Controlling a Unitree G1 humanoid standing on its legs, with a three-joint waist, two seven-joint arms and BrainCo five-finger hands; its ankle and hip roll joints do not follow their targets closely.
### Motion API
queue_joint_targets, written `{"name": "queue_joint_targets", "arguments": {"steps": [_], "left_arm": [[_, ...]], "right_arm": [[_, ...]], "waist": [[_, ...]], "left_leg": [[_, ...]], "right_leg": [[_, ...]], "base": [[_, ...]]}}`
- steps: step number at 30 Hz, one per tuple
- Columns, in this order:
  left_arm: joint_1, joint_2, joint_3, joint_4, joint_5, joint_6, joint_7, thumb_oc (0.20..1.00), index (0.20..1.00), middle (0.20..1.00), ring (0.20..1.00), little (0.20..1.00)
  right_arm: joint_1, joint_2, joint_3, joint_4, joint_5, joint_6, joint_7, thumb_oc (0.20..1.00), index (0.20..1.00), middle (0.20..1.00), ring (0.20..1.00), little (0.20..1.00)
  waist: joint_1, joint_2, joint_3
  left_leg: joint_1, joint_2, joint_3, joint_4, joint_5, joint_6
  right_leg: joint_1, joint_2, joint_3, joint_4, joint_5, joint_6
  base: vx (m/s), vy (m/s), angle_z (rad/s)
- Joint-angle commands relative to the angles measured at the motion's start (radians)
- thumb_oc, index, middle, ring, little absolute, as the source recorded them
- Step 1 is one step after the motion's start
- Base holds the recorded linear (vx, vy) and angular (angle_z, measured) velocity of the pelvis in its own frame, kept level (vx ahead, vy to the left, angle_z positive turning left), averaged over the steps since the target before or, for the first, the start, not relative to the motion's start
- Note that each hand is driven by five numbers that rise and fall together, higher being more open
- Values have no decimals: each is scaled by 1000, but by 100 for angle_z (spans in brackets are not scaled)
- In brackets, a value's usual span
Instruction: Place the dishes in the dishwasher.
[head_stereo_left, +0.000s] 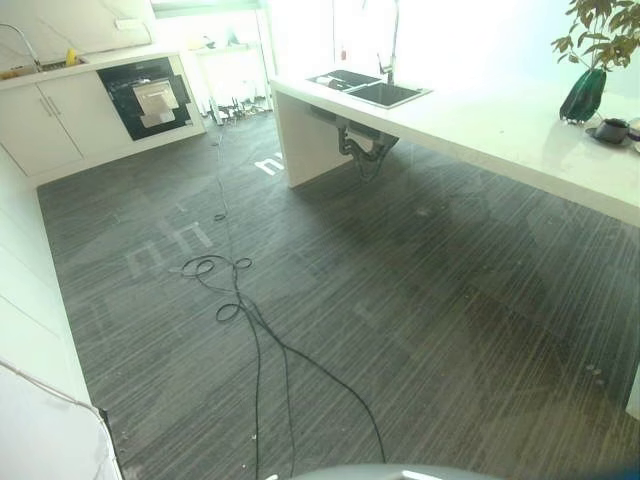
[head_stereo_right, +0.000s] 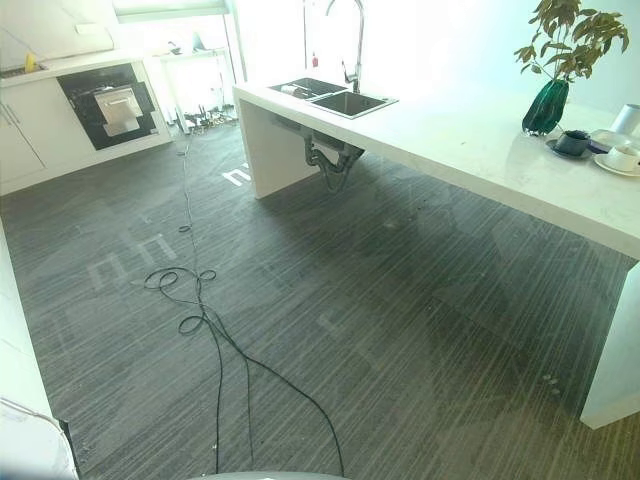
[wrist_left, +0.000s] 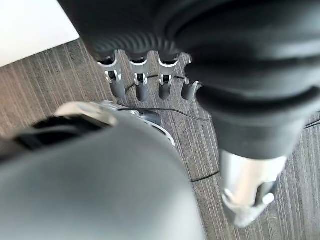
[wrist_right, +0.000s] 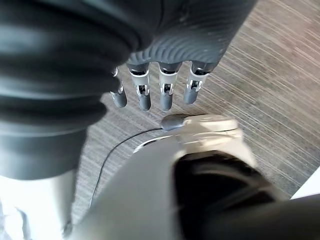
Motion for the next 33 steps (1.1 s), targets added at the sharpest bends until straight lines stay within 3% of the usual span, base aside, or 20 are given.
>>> {"name": "queue_joint_targets", "arguments": {"steps": [1,10,19,22,23,25,27,28,29,30,31,32,33], "left_arm": [[-66,-19,15,56,-34,-10,-32,1000,1000,1000,1000,1000],[-64,-15,43,55,-96,-16,36,1000,1000,1000,1000,1000],[-48,-24,115,65,-202,-21,102,1000,1000,1000,1000,1000],[-53,-26,143,63,-202,-29,107,1000,1000,1000,1000,1000],[-58,-22,154,65,-190,-31,108,1000,1000,1000,1000,1000],[-47,-22,169,71,-155,-31,108,1000,1000,1000,1000,1000],[-32,-26,168,79,-117,-26,106,1000,1000,1000,1000,1000],[-21,-28,163,86,-109,-25,103,1000,1000,1000,1000,1000],[-4,-31,155,92,-99,-27,96,1000,1000,1000,1000,1000],[8,-32,151,94,-97,-29,93,1000,1000,1000,1000,1000],[40,-28,165,106,-78,-48,79,1000,1000,1000,1000,1000],[41,-27,166,108,-75,-48,78,1000,1000,1000,1000,1000],[40,-19,166,111,-54,-42,74,1000,1000,1000,1000,1000]], "right_arm": [[-52,3,9,41,-11,-25,22,1000,1000,1000,1000,1000],[-64,-2,16,35,4,-40,49,1000,1000,1000,1000,1000],[-72,-18,-22,30,35,-109,-1,1000,1000,1000,1000,1000],[-93,-34,-26,10,6,-130,3,1000,1000,1000,1000,1000],[-106,-45,-17,-8,-7,-147,7,1000,1000,1000,1000,1000],[-130,-57,-6,-34,1,-166,0,1000,1000,1000,1000,1000],[-146,-55,-9,-39,19,-189,-7,1000,1000,1000,1000,1000],[-154,-56,-14,-37,25,-200,-6,1000,1000,1000,1000,1000],[-156,-63,-20,-36,28,-215,-6,1000,1000,1000,1000,1000],[-154,-66,-21,-38,29,-221,-9,1000,1000,1000,1000,1000],[-145,-74,-23,-32,23,-215,-14,1000,1000,1000,1000,1000],[-143,-74,-23,-32,21,-214,-15,1000,1000,1000,1000,1000],[-137,-67,-17,-19,15,-191,-36,1000,1000,1000,1000,1000]], "waist": [[-17,21,15],[-12,33,25],[-5,36,56],[-1,8,96],[6,-10,122],[23,-21,153],[43,-15,170],[49,-11,170],[63,13,171],[73,21,172],[101,28,156],[102,27,154],[104,6,131]], "left_leg": [[22,49,27,-4,-53,-59],[27,58,20,-4,-49,-65],[50,70,-6,-4,-25,-87],[-27,79,15,210,-23,-95],[-123,107,13,396,22,-105],[-219,135,9,540,73,-115],[-249,152,56,429,109,-122],[-249,158,72,359,99,-132],[-242,166,112,173,177,-140],[-230,163,114,69,215,-148],[-289,175,66,-4,224,-159],[-288,173,70,-4,222,-158],[-280,153,83,-4,162,-144]], "right_leg": [[-20,-40,-50,0,27,31],[-9,-36,-68,0,16,21],[13,-15,-57,0,8,-6],[16,-27,-48,0,17,-26],[17,-30,-51,1,21,-46],[27,-23,-46,10,17,-65],[62,-3,-36,11,-4,-61],[89,6,-36,2,-25,-53],[116,26,-42,0,-42,-48],[145,31,-38,0,-60,-42],[210,45,5,0,-110,-41],[217,42,8,0,-117,-39],[256,3,12,0,-145,-17]], "base": [[0,0,0],[23,-55,4],[53,-96,9],[37,-150,7],[26,-224,9],[150,-193,12],[325,-28,-5],[475,118,1],[557,171,7],[853,334,21],[687,263,3],[965,411,-23],[516,255,-49]]}}
